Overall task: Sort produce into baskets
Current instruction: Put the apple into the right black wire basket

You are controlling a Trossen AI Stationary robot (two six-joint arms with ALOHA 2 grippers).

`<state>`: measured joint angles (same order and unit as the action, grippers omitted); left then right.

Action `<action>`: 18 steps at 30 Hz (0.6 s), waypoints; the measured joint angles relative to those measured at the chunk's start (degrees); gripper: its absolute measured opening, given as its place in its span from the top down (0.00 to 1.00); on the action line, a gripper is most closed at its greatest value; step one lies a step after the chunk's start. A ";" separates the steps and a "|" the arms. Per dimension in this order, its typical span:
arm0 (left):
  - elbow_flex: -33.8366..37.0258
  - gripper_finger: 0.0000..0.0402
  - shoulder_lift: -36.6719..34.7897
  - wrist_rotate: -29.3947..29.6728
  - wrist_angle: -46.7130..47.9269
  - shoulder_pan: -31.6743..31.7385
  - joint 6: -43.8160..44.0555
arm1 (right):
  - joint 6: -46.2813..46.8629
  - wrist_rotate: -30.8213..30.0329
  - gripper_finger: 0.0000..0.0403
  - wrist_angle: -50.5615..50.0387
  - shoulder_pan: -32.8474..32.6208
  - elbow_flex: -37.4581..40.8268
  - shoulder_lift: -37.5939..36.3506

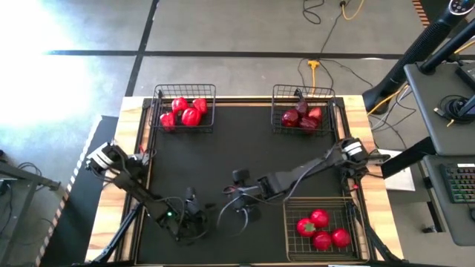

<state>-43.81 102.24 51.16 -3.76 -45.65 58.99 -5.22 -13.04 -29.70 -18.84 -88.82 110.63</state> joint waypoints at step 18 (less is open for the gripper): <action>-0.89 0.81 15.70 9.18 -14.44 -0.11 1.08 | -0.07 5.37 0.01 -16.72 2.13 -15.55 13.95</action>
<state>-44.71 117.93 60.35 -18.20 -45.76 60.07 -5.28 -7.67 -46.42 -16.71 -104.37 124.57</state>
